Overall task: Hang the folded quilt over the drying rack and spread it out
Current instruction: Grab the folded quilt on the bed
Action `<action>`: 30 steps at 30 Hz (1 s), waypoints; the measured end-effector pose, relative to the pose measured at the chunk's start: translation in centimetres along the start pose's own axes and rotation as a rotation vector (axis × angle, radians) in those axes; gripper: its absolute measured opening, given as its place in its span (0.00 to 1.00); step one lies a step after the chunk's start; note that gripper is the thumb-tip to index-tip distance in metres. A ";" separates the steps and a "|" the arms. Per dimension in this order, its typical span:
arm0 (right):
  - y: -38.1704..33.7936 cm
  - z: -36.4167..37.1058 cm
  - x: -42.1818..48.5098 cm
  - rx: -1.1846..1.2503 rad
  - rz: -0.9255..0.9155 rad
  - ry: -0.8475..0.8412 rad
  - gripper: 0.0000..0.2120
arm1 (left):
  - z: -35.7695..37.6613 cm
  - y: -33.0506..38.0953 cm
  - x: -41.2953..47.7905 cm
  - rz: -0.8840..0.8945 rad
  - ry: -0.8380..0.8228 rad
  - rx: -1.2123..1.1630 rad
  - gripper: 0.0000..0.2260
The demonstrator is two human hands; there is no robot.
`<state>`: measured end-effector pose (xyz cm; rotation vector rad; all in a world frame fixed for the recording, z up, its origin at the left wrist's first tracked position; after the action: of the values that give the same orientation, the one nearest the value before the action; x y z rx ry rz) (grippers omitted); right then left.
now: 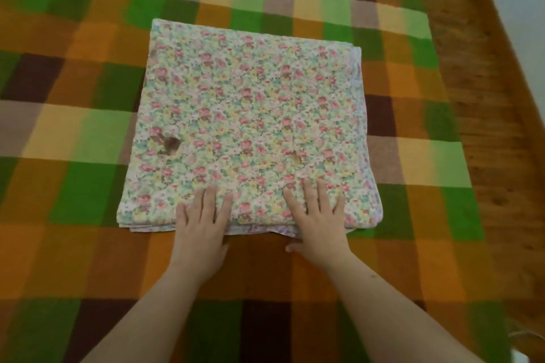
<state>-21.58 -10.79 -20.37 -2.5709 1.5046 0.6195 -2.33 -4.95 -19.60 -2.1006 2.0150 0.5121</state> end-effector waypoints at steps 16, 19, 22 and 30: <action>-0.1 -0.3 2.7 -0.114 -0.118 -0.024 0.41 | -0.6 0.6 3.3 0.060 0.038 0.109 0.39; 0.0 -1.2 3.1 -0.112 -0.148 -0.045 0.37 | -1.0 0.7 3.8 0.053 0.045 0.110 0.35; 0.3 -3.0 3.5 -0.076 -0.143 -0.032 0.31 | -1.7 0.5 4.2 0.039 0.020 0.060 0.28; 2.6 -12.5 1.9 -0.042 -0.142 0.162 0.28 | -12.2 1.4 2.6 0.005 0.157 0.086 0.24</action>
<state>-19.31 -17.16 -9.43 -2.7892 1.3488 0.4412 -2.22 -11.95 -9.16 -2.1452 2.0851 0.2631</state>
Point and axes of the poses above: each hand's wrist, its own x-axis towards the middle knuckle, its own z-axis out of the palm, y = z × x, the point moved 6 cm from there along x, towards the middle knuckle, and after that the axes turned 6 degrees about -x, right-handed, at the moved point
